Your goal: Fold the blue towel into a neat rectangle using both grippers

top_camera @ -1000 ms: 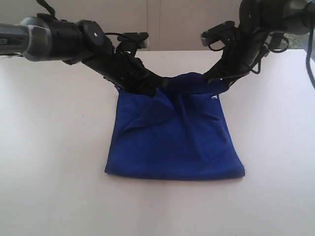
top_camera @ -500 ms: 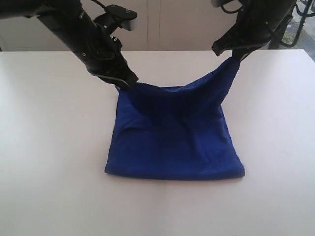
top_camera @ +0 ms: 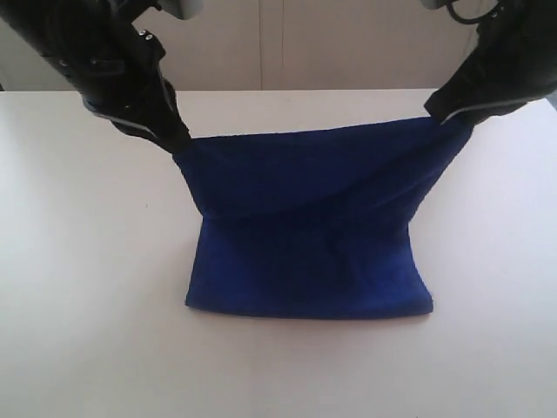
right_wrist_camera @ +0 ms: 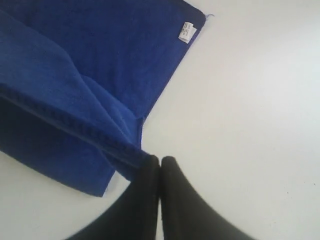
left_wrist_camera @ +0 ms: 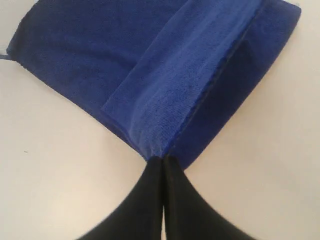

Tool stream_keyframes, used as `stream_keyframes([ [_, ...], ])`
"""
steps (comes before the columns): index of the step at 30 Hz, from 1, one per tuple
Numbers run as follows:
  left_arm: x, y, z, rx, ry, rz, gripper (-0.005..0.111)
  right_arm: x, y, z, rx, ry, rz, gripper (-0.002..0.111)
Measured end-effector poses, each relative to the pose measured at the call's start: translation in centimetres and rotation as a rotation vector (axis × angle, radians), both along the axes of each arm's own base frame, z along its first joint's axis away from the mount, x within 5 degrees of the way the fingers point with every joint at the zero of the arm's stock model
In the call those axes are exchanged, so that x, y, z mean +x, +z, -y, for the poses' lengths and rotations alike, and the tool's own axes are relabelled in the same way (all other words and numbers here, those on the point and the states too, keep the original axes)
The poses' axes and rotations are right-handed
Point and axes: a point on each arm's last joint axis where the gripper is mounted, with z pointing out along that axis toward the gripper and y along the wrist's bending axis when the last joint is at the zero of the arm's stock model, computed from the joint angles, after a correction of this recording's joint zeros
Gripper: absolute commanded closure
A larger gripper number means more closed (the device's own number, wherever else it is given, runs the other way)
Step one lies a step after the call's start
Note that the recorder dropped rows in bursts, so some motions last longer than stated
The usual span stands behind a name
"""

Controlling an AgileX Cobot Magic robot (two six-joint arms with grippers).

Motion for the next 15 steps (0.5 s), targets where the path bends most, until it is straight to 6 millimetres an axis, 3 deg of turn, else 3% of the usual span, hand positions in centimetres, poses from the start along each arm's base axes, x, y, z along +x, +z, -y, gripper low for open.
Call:
stream_keyframes([
  [5,-3.6,0.5,-0.2,-0.004,-0.053,0.000,0.107,-3.7,1.5,0.4,0.023,0.000,0.055,0.108],
  [15,-9.3,2.6,-0.9,-0.071,-0.083,0.025,0.107,-9.9,2.0,0.6,0.125,0.014,0.092,0.108],
])
